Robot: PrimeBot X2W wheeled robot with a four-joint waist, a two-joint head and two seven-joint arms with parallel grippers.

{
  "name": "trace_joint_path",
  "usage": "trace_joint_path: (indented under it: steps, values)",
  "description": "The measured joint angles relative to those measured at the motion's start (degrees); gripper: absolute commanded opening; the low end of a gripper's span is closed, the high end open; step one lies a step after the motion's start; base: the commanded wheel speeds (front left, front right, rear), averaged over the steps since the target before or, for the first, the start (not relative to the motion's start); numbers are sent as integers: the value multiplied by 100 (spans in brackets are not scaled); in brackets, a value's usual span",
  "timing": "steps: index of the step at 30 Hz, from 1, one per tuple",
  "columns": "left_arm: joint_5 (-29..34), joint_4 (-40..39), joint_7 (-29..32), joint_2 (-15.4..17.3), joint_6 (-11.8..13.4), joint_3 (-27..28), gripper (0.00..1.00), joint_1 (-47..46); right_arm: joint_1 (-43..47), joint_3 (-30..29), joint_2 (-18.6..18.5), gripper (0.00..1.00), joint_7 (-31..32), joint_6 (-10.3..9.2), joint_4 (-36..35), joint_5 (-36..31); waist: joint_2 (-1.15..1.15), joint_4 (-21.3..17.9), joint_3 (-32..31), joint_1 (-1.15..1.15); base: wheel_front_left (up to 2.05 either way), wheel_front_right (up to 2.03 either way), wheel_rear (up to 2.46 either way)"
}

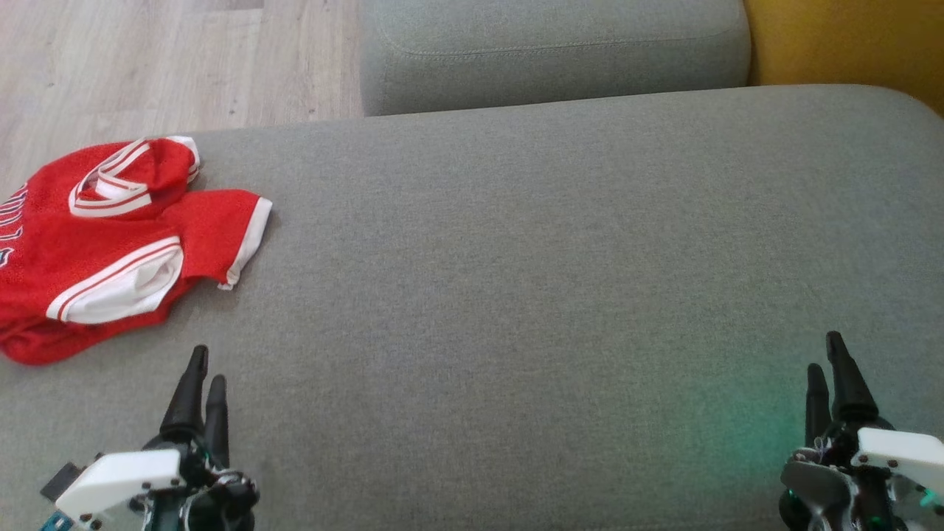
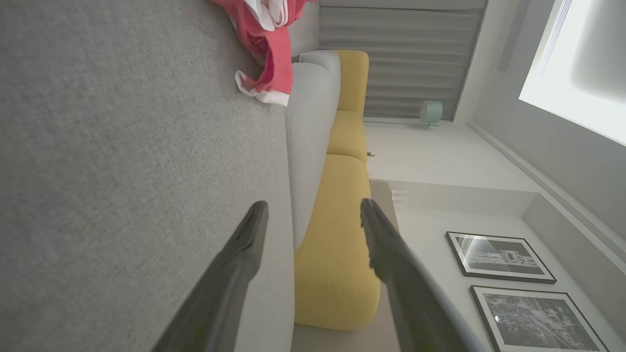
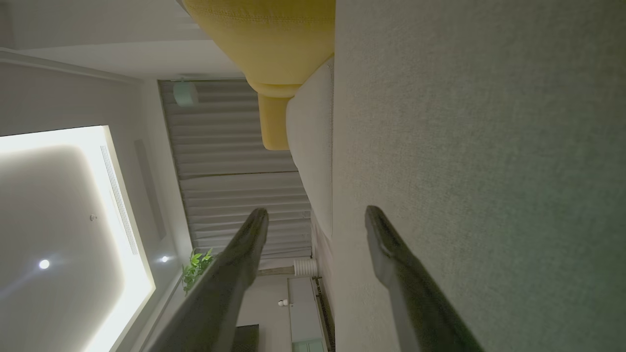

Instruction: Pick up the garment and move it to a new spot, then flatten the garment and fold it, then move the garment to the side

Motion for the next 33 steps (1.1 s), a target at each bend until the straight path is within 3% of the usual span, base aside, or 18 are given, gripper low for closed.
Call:
trace_joint_path:
  steps: [15,33]
  values:
    - [412,-96,-245,1,127,-282,100,-28,-6,199,-38,100,-260,0,-175,-599,0,6,-31,0,0,0,0]
    - [1974,-19,-541,49,437,-653,100,-29,5,490,-211,100,-552,0,-393,-2648,0,85,-104,0,0,0,0]
